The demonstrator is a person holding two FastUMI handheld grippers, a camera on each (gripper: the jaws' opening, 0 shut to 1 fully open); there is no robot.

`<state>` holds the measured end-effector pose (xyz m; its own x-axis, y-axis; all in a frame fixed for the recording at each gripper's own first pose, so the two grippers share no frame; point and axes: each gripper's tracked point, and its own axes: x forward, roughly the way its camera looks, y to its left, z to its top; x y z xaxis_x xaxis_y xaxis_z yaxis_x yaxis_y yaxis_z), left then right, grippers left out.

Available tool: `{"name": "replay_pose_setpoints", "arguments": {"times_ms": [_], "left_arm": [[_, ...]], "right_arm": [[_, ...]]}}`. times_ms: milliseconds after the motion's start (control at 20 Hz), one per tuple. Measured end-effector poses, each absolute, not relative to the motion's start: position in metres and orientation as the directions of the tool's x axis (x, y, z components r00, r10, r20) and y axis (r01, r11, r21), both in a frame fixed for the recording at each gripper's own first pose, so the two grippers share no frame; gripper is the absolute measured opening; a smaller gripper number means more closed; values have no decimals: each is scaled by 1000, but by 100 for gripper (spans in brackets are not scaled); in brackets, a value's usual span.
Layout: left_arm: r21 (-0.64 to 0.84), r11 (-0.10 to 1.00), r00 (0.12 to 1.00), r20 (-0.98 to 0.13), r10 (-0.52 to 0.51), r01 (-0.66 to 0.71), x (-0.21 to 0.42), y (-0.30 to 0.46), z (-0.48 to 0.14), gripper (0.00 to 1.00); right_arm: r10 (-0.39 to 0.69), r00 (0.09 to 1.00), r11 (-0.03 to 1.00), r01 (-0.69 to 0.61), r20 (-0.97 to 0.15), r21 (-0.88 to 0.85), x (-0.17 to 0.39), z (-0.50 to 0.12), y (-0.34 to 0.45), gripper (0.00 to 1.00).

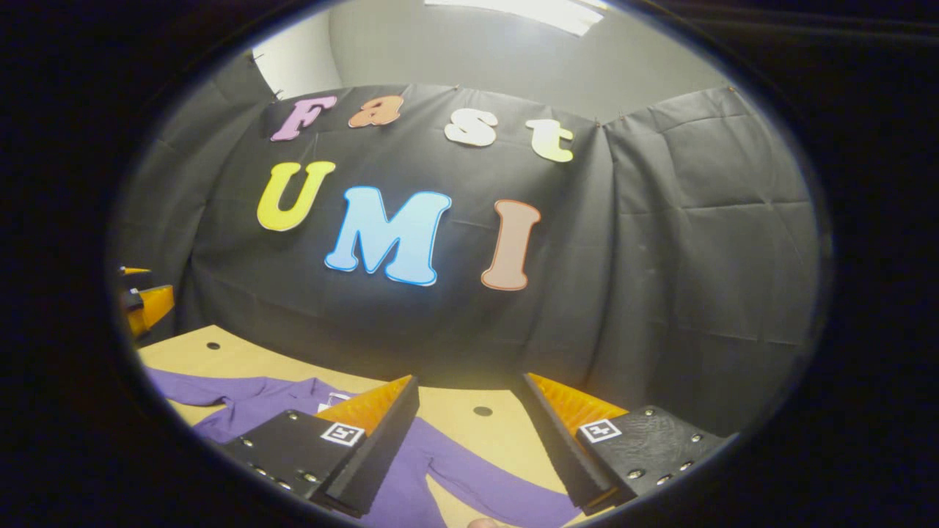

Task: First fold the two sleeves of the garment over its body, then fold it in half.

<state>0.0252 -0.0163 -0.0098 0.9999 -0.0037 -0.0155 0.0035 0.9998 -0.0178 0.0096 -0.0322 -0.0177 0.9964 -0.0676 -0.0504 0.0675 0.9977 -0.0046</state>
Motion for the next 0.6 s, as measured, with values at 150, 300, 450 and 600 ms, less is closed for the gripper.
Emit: {"name": "replay_pose_setpoints", "arguments": {"times_ms": [150, 300, 450, 600], "left_arm": [[-6, 1000, 1000, -12, -2, 2, 31, -15, -7, 95], [20, 1000, 1000, 2, -18, 18, 35, -19, 0, 95], [27, 999, 999, 28, -32, 32, 36, -25, 8, 95], [31, 998, 998, 38, -47, 46, 35, -29, 10, 95]], "right_arm": [[-82, 995, 997, 81, -51, -9, 11, -18, -36, 91], [-88, 994, 996, 88, -62, 2, 11, -21, -38, 91], [-85, 994, 996, 86, -72, 18, 11, -23, -38, 91], [-84, 993, 996, 87, -88, 34, 13, -26, -40, 91]]}}
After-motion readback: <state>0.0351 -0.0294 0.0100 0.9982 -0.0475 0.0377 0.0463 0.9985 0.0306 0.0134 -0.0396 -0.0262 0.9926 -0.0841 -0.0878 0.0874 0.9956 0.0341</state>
